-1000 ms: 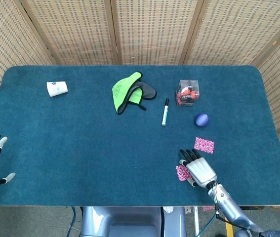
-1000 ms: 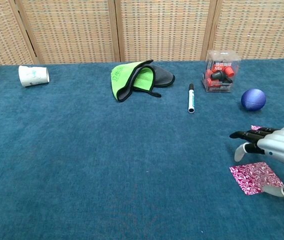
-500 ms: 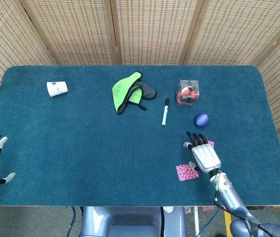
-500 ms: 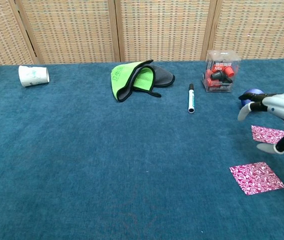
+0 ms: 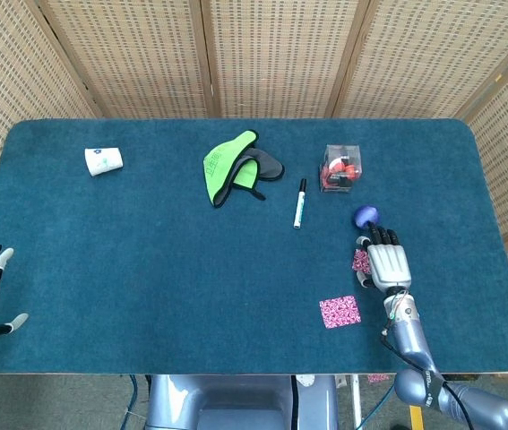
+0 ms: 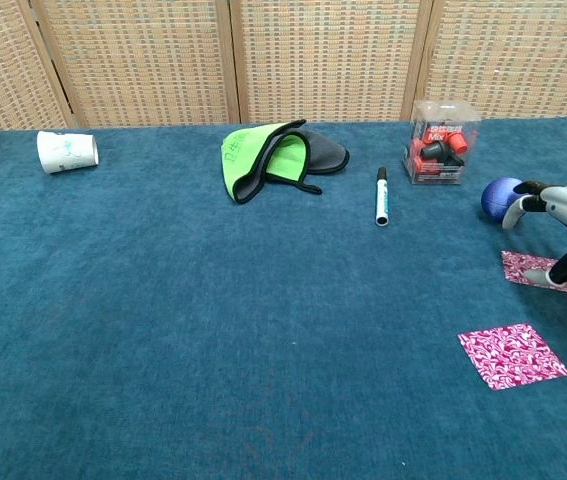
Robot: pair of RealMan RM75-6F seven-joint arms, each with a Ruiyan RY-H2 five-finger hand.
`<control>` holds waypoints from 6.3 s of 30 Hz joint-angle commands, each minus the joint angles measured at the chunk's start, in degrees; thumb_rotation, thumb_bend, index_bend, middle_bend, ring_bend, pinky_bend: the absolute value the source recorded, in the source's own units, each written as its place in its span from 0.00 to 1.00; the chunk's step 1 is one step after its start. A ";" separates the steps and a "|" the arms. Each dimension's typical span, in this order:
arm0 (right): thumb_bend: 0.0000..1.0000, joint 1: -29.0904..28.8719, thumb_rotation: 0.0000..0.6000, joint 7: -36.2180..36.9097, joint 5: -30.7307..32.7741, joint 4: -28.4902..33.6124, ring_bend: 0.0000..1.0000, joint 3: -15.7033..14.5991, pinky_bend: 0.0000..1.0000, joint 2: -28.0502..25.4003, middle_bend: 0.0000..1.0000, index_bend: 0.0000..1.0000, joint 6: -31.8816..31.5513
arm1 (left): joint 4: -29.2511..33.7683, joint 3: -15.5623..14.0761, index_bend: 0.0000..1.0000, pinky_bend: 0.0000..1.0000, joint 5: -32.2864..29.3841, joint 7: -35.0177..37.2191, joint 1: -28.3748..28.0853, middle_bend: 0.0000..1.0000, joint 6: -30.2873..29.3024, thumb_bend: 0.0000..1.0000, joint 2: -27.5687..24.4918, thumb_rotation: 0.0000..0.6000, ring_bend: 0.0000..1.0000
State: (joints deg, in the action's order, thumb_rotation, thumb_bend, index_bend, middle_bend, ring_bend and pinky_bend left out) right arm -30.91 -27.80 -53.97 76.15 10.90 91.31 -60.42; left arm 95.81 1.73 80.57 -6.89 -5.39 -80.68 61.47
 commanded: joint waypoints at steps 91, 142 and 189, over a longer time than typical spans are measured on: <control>0.34 -1.05 1.00 -2.61 12.67 -0.92 0.00 0.05 0.05 -1.26 0.00 0.45 2.30 | 0.08 0.03 0.00 0.00 -0.20 -0.40 0.00 0.00 0.00 0.00 0.06 1.00 0.00; 0.34 5.24 1.00 2.63 -20.71 12.95 0.00 -13.91 0.05 -8.02 0.01 0.45 -3.33 | 0.00 -0.04 0.00 0.00 -0.07 -0.19 -0.02 0.00 0.08 0.00 -0.03 1.00 0.00; 0.31 6.15 1.00 -1.71 -18.79 14.82 0.00 -12.19 0.05 -9.51 0.00 0.24 -1.66 | 0.02 -0.04 0.00 0.00 -0.02 -0.10 -0.01 0.00 0.03 0.00 -0.01 1.00 0.00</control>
State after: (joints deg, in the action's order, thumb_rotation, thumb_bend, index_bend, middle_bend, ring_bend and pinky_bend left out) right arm -24.95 -29.93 -72.35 90.24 -1.30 82.37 -61.64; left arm 95.82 1.68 80.55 -6.99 -5.40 -80.64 61.46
